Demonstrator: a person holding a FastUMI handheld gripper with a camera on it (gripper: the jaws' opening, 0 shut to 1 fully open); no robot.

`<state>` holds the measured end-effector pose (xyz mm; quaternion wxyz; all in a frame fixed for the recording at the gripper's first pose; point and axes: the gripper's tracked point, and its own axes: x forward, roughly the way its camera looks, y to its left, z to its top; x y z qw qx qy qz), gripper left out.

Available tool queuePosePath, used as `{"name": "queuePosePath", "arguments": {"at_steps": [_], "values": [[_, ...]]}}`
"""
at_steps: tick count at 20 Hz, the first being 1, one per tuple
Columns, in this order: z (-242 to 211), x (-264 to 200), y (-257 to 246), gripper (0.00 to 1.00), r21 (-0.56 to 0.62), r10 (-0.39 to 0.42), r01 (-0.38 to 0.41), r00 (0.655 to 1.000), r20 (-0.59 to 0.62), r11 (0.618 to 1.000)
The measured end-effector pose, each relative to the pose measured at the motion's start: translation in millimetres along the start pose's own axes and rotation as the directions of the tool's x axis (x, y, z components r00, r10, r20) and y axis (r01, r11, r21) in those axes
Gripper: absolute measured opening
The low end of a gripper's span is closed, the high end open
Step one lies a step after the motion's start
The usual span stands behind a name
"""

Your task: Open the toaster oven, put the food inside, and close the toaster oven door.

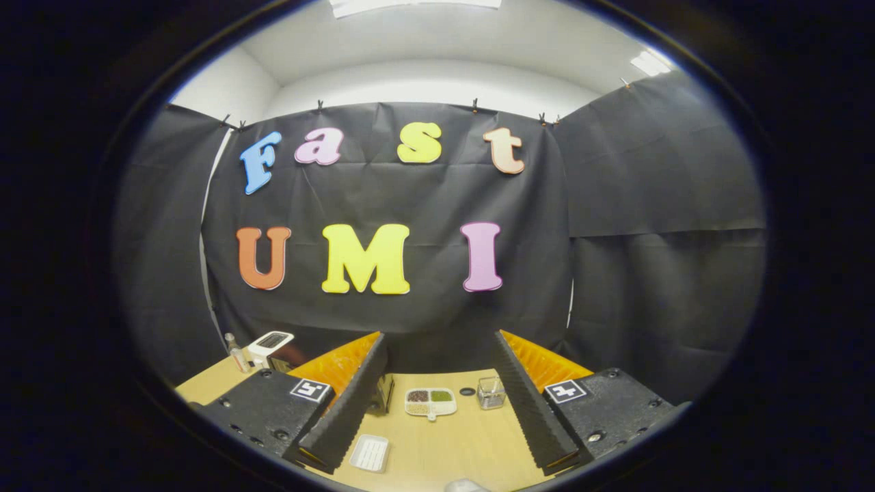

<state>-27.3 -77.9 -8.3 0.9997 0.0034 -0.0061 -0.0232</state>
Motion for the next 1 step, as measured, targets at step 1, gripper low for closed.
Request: {"name": "queuePosePath", "arguments": {"at_steps": [1], "values": [[-1.3,-0.5,-0.4,0.99,0.005,0.001,-0.001,1.000,-0.003,1.000]]}}
